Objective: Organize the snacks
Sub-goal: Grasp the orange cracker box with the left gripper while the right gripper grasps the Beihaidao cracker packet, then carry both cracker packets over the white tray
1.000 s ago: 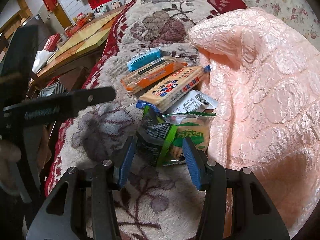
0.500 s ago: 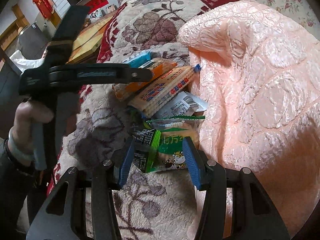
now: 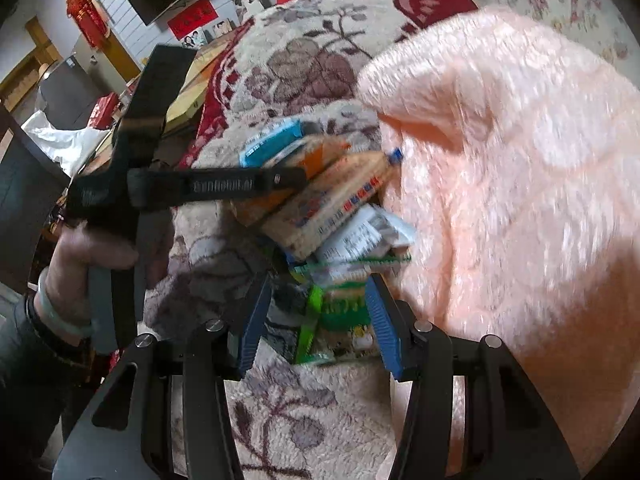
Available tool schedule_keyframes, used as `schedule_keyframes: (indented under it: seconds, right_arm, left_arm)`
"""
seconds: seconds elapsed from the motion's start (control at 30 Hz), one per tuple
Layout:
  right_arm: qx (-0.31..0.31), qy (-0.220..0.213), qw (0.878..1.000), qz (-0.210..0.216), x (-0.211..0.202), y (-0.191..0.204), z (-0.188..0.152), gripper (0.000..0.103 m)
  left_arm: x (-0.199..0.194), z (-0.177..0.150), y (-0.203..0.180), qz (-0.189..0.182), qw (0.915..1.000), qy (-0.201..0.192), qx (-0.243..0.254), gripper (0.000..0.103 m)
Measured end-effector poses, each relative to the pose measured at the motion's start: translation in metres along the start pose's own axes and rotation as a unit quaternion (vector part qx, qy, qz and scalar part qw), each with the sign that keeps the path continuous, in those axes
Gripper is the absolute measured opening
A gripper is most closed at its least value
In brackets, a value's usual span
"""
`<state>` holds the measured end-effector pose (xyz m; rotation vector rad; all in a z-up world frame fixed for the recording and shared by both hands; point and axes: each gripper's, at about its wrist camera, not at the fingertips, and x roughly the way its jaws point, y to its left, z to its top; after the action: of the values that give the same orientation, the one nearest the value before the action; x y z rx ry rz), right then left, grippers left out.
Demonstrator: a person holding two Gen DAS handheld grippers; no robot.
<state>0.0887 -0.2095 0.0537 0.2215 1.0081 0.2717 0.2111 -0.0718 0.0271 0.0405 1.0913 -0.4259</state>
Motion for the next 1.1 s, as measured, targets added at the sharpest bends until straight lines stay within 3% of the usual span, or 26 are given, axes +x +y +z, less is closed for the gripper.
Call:
schedule_keyframes:
  seconds: [0.17,0.3,0.43,0.6,0.93,1.1]
  right_arm:
    - [-0.010,0.004,1.000,-0.020,0.013,0.014,0.026,0.049]
    - [-0.013,0.039,0.997,-0.059,0.044,0.020,0.049,0.049]
    - [0.024,0.081,0.994,-0.068,0.078,0.009,0.069,0.050]
    - [-0.015,0.101,0.993,-0.056,0.104,0.029,0.088,0.060]
    - [-0.078,0.098,0.983,-0.137,0.124,0.056,0.094,0.064]
    - [-0.051,0.090,0.988,-0.114,0.126,0.038,0.091,0.062]
  left_arm:
    - [-0.038,-0.026,0.012,0.055,0.9973,-0.032,-0.036,0.058]
    - [-0.063,-0.047,0.031,0.095,0.9926,-0.047,-0.059,0.058]
    - [-0.084,-0.071,0.051,0.102,0.9901,-0.050,-0.082,0.058]
    - [-0.095,-0.097,0.063,0.111,0.9881,-0.044,-0.097,0.058]
    - [-0.097,-0.100,0.062,0.136,0.9844,-0.053,-0.098,0.058]
    - [-0.097,-0.105,0.063,0.146,0.9822,-0.048,-0.108,0.058]
